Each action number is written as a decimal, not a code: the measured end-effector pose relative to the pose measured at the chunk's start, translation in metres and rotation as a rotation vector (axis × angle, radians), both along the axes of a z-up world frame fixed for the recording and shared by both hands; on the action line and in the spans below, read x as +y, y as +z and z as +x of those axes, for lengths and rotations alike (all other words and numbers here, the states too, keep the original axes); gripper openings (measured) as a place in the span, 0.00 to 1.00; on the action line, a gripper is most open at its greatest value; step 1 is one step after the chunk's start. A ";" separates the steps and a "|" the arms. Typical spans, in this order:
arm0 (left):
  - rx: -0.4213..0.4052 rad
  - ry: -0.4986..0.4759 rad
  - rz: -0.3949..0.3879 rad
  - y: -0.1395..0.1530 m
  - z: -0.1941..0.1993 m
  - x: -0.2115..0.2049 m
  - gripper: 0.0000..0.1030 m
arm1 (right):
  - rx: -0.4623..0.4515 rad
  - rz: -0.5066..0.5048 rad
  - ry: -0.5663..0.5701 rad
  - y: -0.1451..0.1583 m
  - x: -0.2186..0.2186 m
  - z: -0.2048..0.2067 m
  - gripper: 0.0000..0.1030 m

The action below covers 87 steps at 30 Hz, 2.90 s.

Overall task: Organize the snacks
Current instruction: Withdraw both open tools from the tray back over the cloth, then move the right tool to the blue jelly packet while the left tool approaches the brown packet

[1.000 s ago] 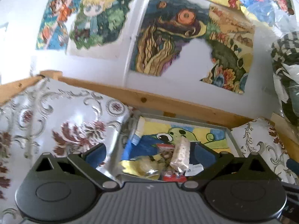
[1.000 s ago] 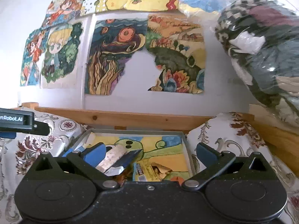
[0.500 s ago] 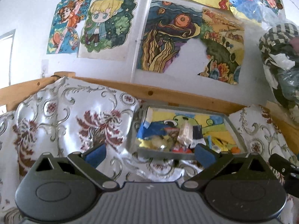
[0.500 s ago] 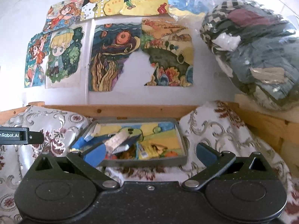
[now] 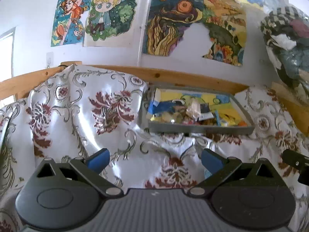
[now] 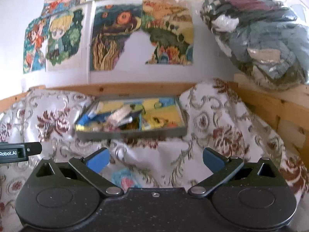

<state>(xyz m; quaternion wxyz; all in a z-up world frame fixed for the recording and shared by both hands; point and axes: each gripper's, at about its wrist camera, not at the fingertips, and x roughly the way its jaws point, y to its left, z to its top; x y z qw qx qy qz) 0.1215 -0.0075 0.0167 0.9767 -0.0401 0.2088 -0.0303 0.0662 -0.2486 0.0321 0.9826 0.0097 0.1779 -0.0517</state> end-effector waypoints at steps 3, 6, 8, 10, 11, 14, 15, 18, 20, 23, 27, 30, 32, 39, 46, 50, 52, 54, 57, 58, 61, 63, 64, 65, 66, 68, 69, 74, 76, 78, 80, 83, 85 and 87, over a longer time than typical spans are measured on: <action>0.021 -0.009 0.021 -0.006 -0.006 0.002 1.00 | 0.018 -0.006 -0.001 -0.002 0.003 -0.006 0.99; 0.041 -0.008 0.029 -0.011 -0.010 0.005 1.00 | 0.044 -0.003 -0.001 -0.004 0.004 -0.009 0.99; 0.057 -0.009 0.029 -0.014 -0.012 0.007 1.00 | 0.072 -0.007 0.004 -0.006 0.006 -0.010 0.99; 0.078 -0.009 0.029 -0.017 -0.014 0.008 1.00 | 0.101 -0.013 0.015 -0.008 0.008 -0.009 0.99; 0.090 -0.010 0.032 -0.018 -0.015 0.009 1.00 | 0.117 -0.015 0.022 -0.009 0.009 -0.009 0.99; 0.124 -0.012 0.052 -0.024 -0.017 0.009 1.00 | 0.155 -0.020 0.036 -0.013 0.012 -0.008 0.99; 0.135 -0.015 0.057 -0.025 -0.017 0.009 1.00 | 0.164 -0.021 0.039 -0.014 0.013 -0.008 0.99; 0.168 -0.021 0.064 -0.031 -0.018 0.008 1.00 | 0.197 -0.016 0.039 -0.016 0.013 -0.005 0.99; 0.190 -0.029 0.070 -0.033 -0.018 0.006 1.00 | 0.215 -0.011 0.037 -0.018 0.012 -0.004 0.99; 0.206 -0.038 0.087 -0.036 -0.020 0.003 1.00 | 0.242 -0.010 0.042 -0.020 0.013 -0.003 0.99; 0.224 -0.049 0.105 -0.038 -0.019 0.001 1.00 | 0.267 -0.016 0.049 -0.023 0.014 0.000 0.99; 0.233 -0.051 0.110 -0.039 -0.018 0.001 1.00 | 0.284 -0.020 0.052 -0.025 0.015 0.002 0.99; 0.242 -0.051 0.107 -0.039 -0.017 0.001 1.00 | 0.296 -0.022 0.052 -0.026 0.016 0.004 0.99; 0.268 -0.049 0.098 -0.042 -0.012 0.001 1.00 | 0.338 -0.007 0.056 -0.029 0.014 0.011 0.99; 0.293 -0.054 0.090 -0.047 -0.003 0.000 1.00 | 0.399 0.033 0.071 -0.035 0.010 0.022 0.99; 0.312 -0.058 0.056 -0.049 0.005 0.001 1.00 | 0.429 0.071 0.087 -0.038 0.007 0.030 0.99; 0.315 -0.062 0.047 -0.050 0.009 0.001 1.00 | 0.445 0.087 0.096 -0.040 0.005 0.035 0.99; 0.315 -0.068 0.056 -0.052 0.013 -0.002 1.00 | 0.462 0.098 0.107 -0.042 0.004 0.043 0.99; 0.307 -0.080 0.085 -0.054 0.020 -0.008 1.00 | 0.482 0.103 0.113 -0.046 0.002 0.053 0.99; 0.306 -0.083 0.089 -0.055 0.022 -0.010 1.00 | 0.488 0.097 0.110 -0.047 0.001 0.057 0.99; 0.309 -0.106 0.094 -0.058 0.027 -0.017 1.00 | 0.495 0.060 0.105 -0.050 0.000 0.066 0.99; 0.312 -0.115 0.102 -0.061 0.031 -0.021 1.00 | 0.492 0.040 0.109 -0.051 -0.003 0.072 0.99; 0.314 -0.124 0.109 -0.062 0.033 -0.024 1.00 | 0.489 0.028 0.109 -0.052 -0.004 0.075 0.99; 0.314 -0.132 0.115 -0.064 0.034 -0.026 1.00 | 0.487 0.018 0.108 -0.052 -0.005 0.077 0.99; 0.314 -0.139 0.122 -0.065 0.036 -0.028 1.00 | 0.485 0.004 0.108 -0.053 -0.005 0.080 0.99; 0.315 -0.151 0.133 -0.068 0.038 -0.032 1.00 | 0.481 -0.020 0.112 -0.054 -0.007 0.086 0.99; 0.318 -0.157 0.136 -0.070 0.039 -0.034 1.00 | 0.481 -0.030 0.113 -0.055 -0.007 0.089 0.99; 0.332 -0.221 0.146 -0.078 0.044 -0.042 1.00 | 0.477 -0.045 0.141 -0.064 -0.009 0.106 0.99; 0.334 -0.243 0.149 -0.081 0.045 -0.046 1.00 | 0.476 -0.037 0.163 -0.067 -0.009 0.113 0.99; 0.333 -0.266 0.155 -0.085 0.048 -0.050 1.00 | 0.478 -0.033 0.194 -0.069 -0.009 0.120 0.99; 0.329 -0.285 0.160 -0.087 0.050 -0.054 1.00 | 0.474 -0.037 0.227 -0.072 -0.009 0.127 0.99; 0.321 -0.326 0.167 -0.091 0.056 -0.059 1.00 | 0.465 -0.045 0.259 -0.075 -0.009 0.138 0.99; 0.323 -0.370 0.166 -0.094 0.060 -0.063 1.00 | 0.466 -0.034 0.290 -0.078 -0.011 0.144 0.99; 0.322 -0.407 0.177 -0.097 0.064 -0.068 1.00 | 0.476 -0.021 0.328 -0.082 -0.011 0.149 0.99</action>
